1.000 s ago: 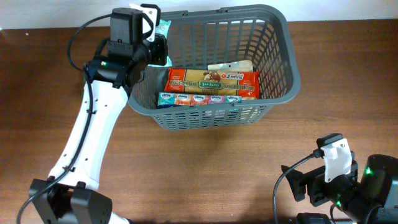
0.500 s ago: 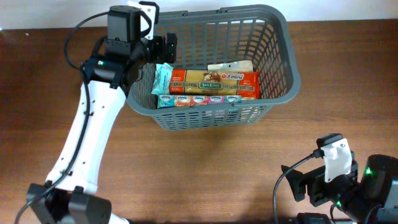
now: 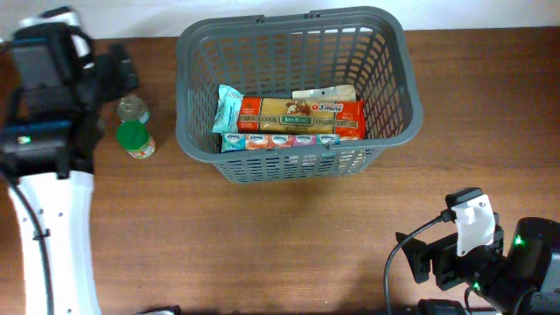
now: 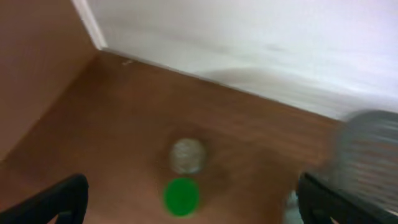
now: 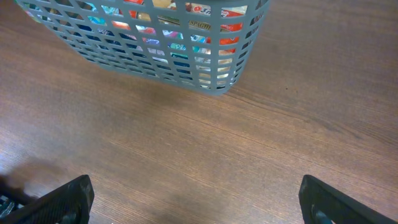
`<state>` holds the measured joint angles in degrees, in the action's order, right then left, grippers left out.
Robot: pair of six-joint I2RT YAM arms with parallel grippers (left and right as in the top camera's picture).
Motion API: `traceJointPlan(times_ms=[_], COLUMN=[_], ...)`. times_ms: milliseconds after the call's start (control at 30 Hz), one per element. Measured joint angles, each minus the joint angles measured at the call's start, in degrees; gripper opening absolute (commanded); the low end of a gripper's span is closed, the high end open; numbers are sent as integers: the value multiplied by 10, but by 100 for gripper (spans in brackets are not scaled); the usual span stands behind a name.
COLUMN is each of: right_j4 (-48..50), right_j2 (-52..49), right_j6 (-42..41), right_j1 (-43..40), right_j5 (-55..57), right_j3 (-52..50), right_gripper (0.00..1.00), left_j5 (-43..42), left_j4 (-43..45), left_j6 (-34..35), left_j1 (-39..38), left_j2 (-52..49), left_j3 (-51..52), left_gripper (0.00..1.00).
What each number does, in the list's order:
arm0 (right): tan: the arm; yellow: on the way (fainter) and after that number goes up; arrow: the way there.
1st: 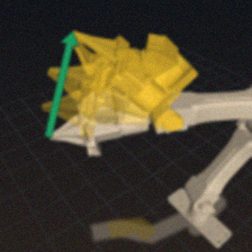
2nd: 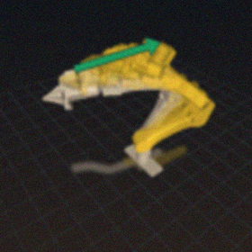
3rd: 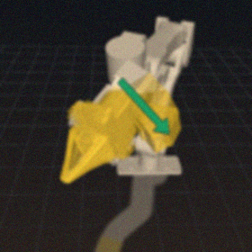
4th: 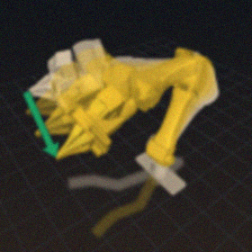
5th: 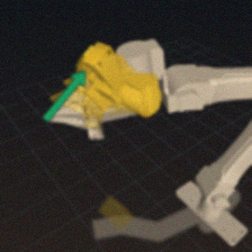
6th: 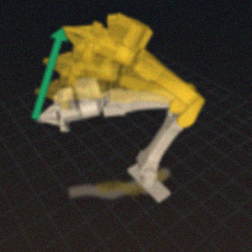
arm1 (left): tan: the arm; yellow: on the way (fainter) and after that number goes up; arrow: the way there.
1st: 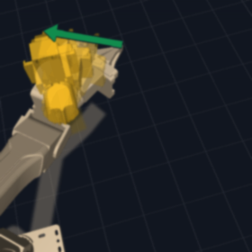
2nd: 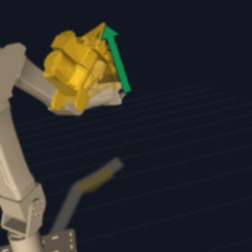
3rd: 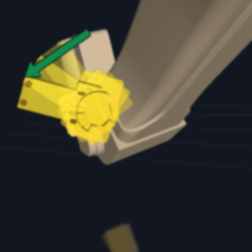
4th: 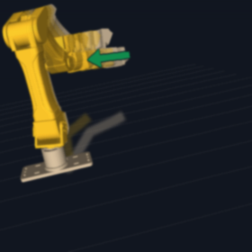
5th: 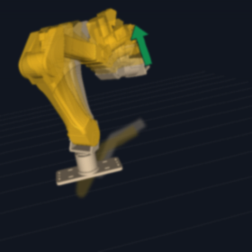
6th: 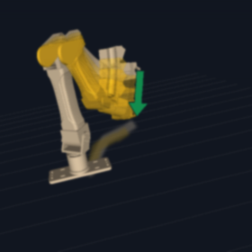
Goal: Pack container
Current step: 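Move the left gripper to the green-lidded jar and grasp it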
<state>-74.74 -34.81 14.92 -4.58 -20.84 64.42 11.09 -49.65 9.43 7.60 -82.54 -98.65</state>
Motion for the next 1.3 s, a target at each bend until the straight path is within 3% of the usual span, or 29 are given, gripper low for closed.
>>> traceJointPlan(times_ms=[267, 600, 1033, 1300], right_j4=[0, 0, 0, 0], right_j2=[0, 0, 0, 0], right_j6=[0, 0, 0, 0], right_j1=[0, 0, 0, 0], right_j5=[0, 0, 0, 0], right_j3=[0, 0, 0, 0], right_gripper=[99, 99, 99, 99], left_j5=[-45, -68, -103, -122], left_j4=[33, 131, 200, 231], left_j6=[0, 0, -2, -22], left_j1=[90, 97, 96, 80], left_j2=[-4, -69, -200, -225], left_j3=[89, 261, 276, 276], left_gripper=[99, 99, 99, 99])
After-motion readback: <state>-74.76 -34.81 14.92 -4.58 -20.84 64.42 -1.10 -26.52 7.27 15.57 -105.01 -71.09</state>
